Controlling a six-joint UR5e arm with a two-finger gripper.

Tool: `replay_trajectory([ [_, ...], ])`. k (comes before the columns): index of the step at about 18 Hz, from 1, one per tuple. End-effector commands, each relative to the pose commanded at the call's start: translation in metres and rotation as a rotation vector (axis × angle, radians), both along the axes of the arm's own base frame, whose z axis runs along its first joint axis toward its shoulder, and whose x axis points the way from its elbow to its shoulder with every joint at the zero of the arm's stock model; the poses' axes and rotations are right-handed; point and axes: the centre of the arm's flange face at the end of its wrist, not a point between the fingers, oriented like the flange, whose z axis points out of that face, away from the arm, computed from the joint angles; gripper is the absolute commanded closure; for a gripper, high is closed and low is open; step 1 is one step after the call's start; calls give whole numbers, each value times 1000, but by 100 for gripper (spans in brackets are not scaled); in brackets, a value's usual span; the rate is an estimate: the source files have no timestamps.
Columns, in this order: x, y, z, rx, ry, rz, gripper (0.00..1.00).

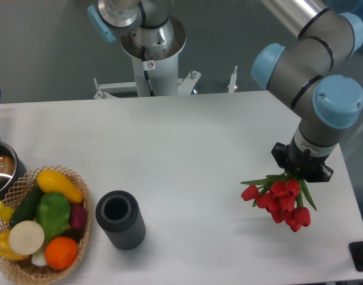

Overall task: Insert the flowers into the vase
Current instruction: 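Lift the held red tulip bunch up with the gripper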

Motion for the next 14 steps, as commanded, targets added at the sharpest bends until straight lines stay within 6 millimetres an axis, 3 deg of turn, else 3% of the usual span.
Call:
replay_trajectory([
  [7, 7, 7, 13, 38, 11, -9, 100],
  [14, 43, 14, 77, 366, -15, -27, 100],
])
